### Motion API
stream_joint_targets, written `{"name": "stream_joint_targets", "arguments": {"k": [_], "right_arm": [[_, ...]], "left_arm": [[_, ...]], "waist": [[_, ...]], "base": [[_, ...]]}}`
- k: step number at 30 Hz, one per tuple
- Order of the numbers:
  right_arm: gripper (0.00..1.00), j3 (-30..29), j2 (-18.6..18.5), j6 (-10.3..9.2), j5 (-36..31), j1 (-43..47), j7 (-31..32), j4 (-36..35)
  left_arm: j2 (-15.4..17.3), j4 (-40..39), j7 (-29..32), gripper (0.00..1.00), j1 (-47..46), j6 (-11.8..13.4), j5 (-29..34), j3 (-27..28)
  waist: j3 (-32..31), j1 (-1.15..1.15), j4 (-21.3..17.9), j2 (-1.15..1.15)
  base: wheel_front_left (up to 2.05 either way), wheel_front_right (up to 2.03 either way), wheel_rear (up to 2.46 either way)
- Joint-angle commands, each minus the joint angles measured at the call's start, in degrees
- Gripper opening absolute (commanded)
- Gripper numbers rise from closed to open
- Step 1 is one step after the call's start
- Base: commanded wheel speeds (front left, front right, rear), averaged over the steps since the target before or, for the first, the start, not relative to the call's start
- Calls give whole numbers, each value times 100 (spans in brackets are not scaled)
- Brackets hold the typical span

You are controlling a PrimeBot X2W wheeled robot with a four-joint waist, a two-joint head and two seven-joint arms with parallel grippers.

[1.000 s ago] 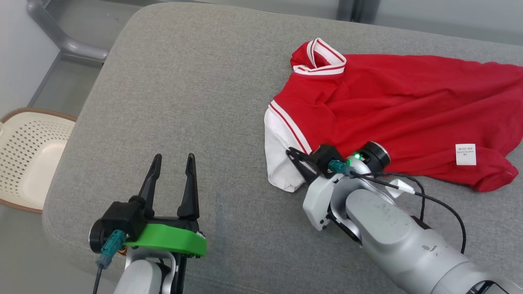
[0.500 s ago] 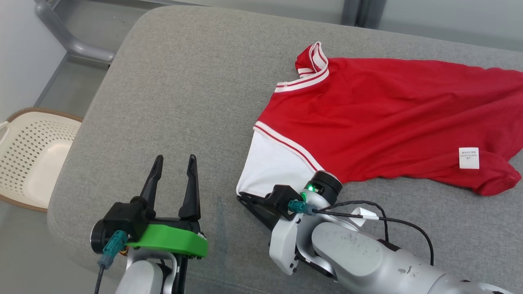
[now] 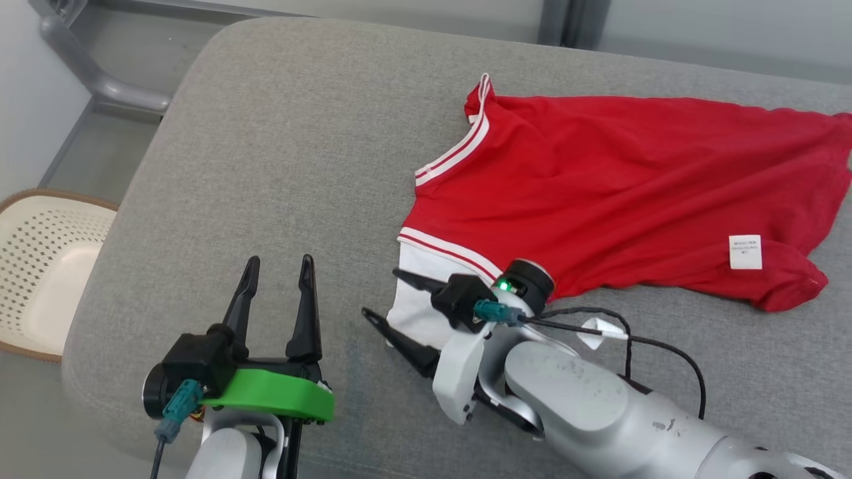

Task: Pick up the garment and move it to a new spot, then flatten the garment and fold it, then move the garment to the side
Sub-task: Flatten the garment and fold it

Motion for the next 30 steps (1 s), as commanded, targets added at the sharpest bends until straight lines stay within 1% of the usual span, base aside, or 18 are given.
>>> {"name": "stream_joint_targets", "arguments": {"k": [1, 5, 10, 14, 18, 22, 26, 30], "right_arm": [[100, -229, -29, -8, -147, 54, -18, -94], [100, -1047, -345, -9, -691, 342, -16, -424], [100, -2376, -907, -8, -1456, 958, -17, -888], [100, -3398, -1185, -8, -1901, 1463, -17, -1099], [100, -4343, -1200, -8, -2239, 1874, -17, -1297], [100, -5107, -1118, -8, -2552, 2185, -17, -1448], [100, -5538, -1121, -9, -2891, 2305, 7, -1329], [100, -5690, -1228, -8, -3150, 2181, 157, -1081]], "left_arm": [[6, -11, -16, 100, 83, -5, 1, 28], [7, -26, -16, 100, 108, -29, 42, 77], [8, -71, -16, 100, 164, -28, 93, 149], [8, -84, -16, 100, 198, -51, 141, 200], [9, -79, -16, 100, 214, -52, 165, 232], [9, -39, -15, 100, 181, -74, 172, 230], [9, -26, -16, 100, 142, -79, 167, 205], [9, -20, -16, 100, 96, -90, 156, 188]], "waist": [[-58, 0, -181, 0], [-148, 0, -473, 0], [-250, 0, -924, 0], [-290, 0, -1253, 0], [-301, 0, -1508, 0], [-289, 0, -1634, 0], [-271, 0, -1646, 0], [-213, 0, -1577, 0]], "base": [[0, 0, 0], [0, 0, 0], [0, 0, 0], [0, 0, 0], [0, 0, 0], [0, 0, 0], [0, 0, 0], [0, 0, 0]]}}
